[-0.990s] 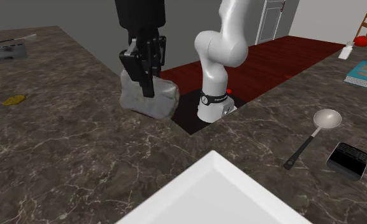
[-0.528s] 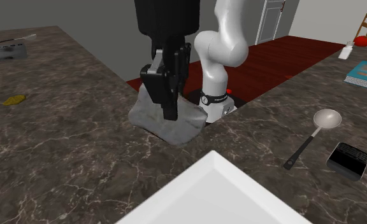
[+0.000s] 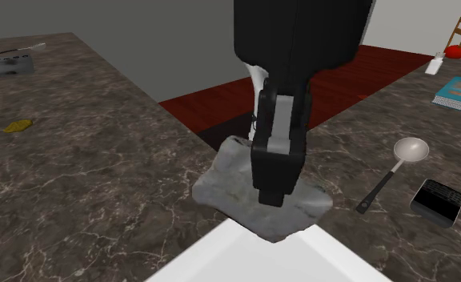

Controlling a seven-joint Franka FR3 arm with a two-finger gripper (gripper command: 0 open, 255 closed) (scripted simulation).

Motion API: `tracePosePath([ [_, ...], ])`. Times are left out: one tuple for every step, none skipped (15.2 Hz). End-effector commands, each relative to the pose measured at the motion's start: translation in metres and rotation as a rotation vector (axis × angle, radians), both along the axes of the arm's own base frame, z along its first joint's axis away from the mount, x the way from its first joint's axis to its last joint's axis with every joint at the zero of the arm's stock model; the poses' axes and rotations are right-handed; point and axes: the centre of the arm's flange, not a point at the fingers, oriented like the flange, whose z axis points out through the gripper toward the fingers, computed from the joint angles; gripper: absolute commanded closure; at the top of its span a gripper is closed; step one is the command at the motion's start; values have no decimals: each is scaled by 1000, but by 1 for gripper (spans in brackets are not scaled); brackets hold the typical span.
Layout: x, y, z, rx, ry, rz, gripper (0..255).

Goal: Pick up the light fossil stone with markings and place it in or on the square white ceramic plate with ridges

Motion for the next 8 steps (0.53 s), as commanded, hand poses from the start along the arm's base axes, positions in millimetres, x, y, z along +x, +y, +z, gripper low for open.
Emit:
tracePosePath([
  [8,27,1,2,-1,-4,255],
  [10,40,1,2,-1,-4,255],
  [12,55,2,2,-1,-4,255],
  [12,55,-3,2,-1,-4,255],
  [12,55,-9,2,-1,-4,255],
  [12,55,-14,2,-1,-4,255],
  [12,55,-19,2,-1,-4,255],
  [12,55,-24,2,-1,-4,255],
])
